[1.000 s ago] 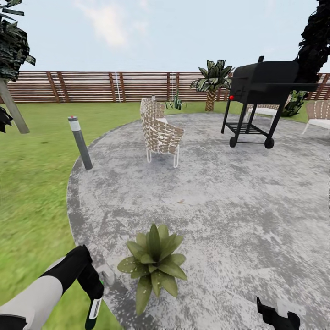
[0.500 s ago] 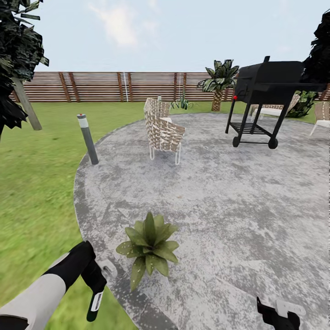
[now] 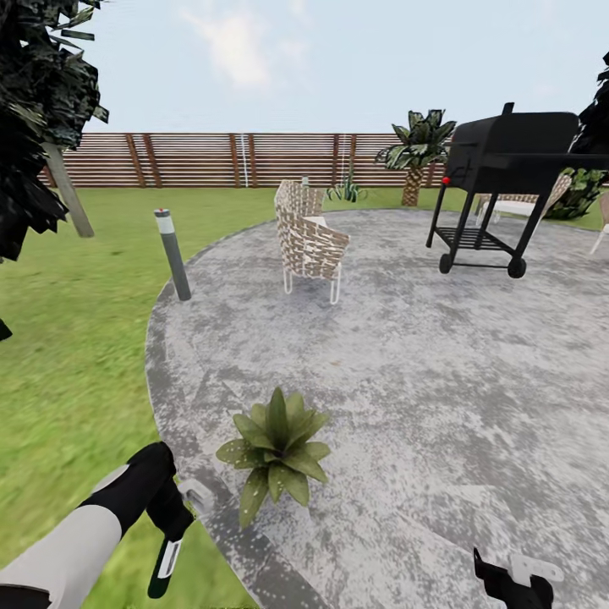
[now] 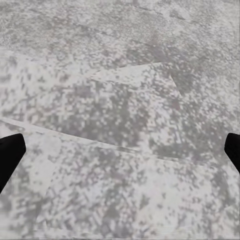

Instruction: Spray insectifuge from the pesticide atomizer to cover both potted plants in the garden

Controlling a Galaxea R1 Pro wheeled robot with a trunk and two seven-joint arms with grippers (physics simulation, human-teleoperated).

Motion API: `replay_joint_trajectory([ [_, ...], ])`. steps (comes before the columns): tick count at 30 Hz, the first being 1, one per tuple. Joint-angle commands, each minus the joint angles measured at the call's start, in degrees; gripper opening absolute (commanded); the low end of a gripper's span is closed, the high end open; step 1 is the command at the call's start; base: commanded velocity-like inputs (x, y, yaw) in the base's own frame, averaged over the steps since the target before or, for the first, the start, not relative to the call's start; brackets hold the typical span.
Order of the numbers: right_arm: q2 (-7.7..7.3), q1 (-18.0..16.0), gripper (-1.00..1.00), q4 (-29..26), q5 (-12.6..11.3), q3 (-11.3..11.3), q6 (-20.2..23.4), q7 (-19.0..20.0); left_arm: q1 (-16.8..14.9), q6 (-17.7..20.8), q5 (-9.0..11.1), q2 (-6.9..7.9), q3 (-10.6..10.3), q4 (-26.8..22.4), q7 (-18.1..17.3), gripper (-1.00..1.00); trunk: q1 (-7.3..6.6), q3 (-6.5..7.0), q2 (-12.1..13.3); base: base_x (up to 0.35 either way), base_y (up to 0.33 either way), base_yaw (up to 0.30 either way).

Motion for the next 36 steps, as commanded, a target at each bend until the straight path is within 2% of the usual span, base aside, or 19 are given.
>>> replay_joint_trajectory([
  [1, 0.0, 0.0, 1.0, 0.0, 0.1, -0.5, -0.2, 0.5, 0.0, 0.3, -0.3, 0.07, -0.1, -0.6, -0.5, -1.0, -0.01, -0.05, 0.0, 0.0, 0.0, 0.276],
  [7, 0.0, 0.0, 1.0, 0.0, 0.1, -0.5, -0.2, 0.5, 0.0, 0.6, 0.4, -0.3, 0.2, -4.2, -1.0, -1.0, -0.01, -0.05, 0.0, 0.0, -0.207, 0.142],
  [15, 0.01, 0.0, 1.0, 1.3, 0.1, -0.5, -0.2, 0.4, 0.0, 0.6, 0.4, -0.54, 0.2, -4.4, -1.1, -1.0, -0.01, -0.05, 0.0, 0.0, -0.273, 0.03],
  [36, 0.0, 0.0, 1.0, 1.6, 0.1, -0.5, -0.2, 0.4, 0.1, 0.5, 0.3, -0.45, 0.5, -4.3, -1.0, -1.0, -0.01, -0.05, 0.0, 0.0, -0.273, 0.268],
])
